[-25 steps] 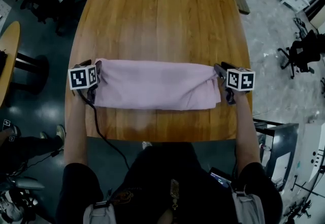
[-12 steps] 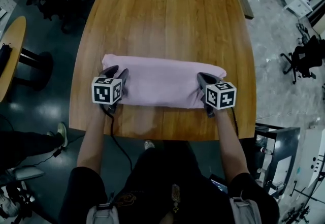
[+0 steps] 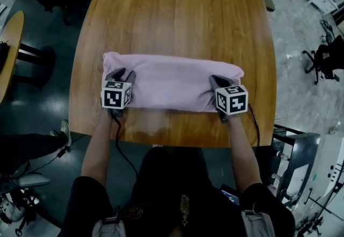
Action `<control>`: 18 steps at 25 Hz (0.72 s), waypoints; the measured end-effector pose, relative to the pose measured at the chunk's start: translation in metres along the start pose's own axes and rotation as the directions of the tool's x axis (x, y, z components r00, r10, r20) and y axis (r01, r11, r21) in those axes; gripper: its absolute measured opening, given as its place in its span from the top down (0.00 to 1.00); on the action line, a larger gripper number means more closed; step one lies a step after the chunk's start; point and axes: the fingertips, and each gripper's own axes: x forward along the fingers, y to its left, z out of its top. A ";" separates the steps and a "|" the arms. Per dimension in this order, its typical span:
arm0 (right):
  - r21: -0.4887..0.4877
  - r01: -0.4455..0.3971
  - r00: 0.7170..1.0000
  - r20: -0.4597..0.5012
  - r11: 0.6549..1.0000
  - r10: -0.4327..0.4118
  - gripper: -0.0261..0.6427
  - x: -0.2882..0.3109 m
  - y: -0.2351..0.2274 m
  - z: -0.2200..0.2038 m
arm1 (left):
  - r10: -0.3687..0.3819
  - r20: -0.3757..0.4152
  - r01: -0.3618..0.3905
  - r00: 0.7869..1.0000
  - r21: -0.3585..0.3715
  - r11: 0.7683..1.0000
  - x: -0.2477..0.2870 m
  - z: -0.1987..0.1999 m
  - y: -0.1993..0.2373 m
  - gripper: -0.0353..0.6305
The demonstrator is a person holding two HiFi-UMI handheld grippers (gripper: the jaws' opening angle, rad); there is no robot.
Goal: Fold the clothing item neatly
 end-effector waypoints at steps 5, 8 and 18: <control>-0.048 0.034 0.999 -0.014 0.998 -0.034 0.96 -0.012 0.005 -0.022 | -0.035 0.001 0.035 0.999 -0.012 0.999 -0.011 -0.015 -0.017 0.74; -0.066 0.082 0.997 0.012 0.994 -0.082 0.96 -0.023 0.007 -0.028 | -0.059 0.018 0.059 0.998 -0.001 0.998 -0.021 -0.021 -0.026 0.75; -0.034 0.121 0.925 0.366 0.992 -0.101 0.96 -0.129 0.061 0.018 | -0.148 0.239 0.136 0.960 0.065 0.989 -0.109 0.015 -0.082 0.80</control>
